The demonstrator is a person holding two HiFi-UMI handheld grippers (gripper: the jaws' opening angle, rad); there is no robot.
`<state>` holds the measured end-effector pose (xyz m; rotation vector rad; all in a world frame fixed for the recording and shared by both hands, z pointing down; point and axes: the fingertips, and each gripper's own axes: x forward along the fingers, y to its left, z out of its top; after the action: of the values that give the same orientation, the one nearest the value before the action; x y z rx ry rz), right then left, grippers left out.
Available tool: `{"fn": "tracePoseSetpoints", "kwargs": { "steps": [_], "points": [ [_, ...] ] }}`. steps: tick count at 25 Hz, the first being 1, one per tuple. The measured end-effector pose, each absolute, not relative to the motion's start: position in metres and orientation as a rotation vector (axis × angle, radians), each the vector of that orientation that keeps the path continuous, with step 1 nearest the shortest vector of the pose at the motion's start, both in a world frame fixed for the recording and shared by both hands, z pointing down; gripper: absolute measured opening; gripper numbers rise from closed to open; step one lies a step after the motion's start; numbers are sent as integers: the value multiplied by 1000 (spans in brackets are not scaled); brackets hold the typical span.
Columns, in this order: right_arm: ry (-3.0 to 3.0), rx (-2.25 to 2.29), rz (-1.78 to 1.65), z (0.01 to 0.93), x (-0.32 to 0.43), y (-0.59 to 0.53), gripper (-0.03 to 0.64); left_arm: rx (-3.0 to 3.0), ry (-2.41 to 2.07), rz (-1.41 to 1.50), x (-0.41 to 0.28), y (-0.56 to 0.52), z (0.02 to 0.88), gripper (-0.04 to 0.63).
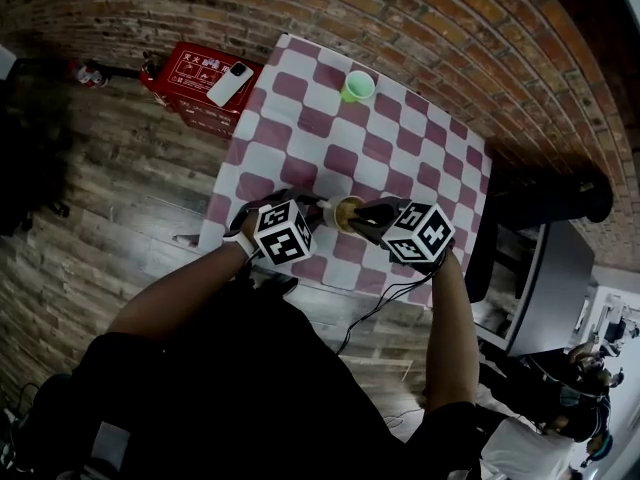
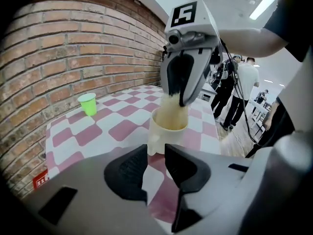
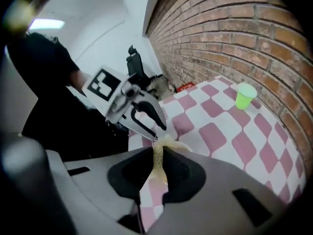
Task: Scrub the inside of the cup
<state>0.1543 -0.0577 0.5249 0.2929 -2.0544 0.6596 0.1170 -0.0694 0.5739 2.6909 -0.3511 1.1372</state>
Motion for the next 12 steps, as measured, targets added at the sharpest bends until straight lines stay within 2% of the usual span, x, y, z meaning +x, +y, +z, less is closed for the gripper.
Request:
{"fn": "tracePoseSetpoints", "kwargs": {
  "steps": [6,12],
  "points": [
    [-2242,393,693,453,170,-79,72,2692,-344,1134,119,-67,575,120],
    [-2005,301,461,506,170,-65,72,2680,-343,1142,116,-68,576,120]
  ]
}}
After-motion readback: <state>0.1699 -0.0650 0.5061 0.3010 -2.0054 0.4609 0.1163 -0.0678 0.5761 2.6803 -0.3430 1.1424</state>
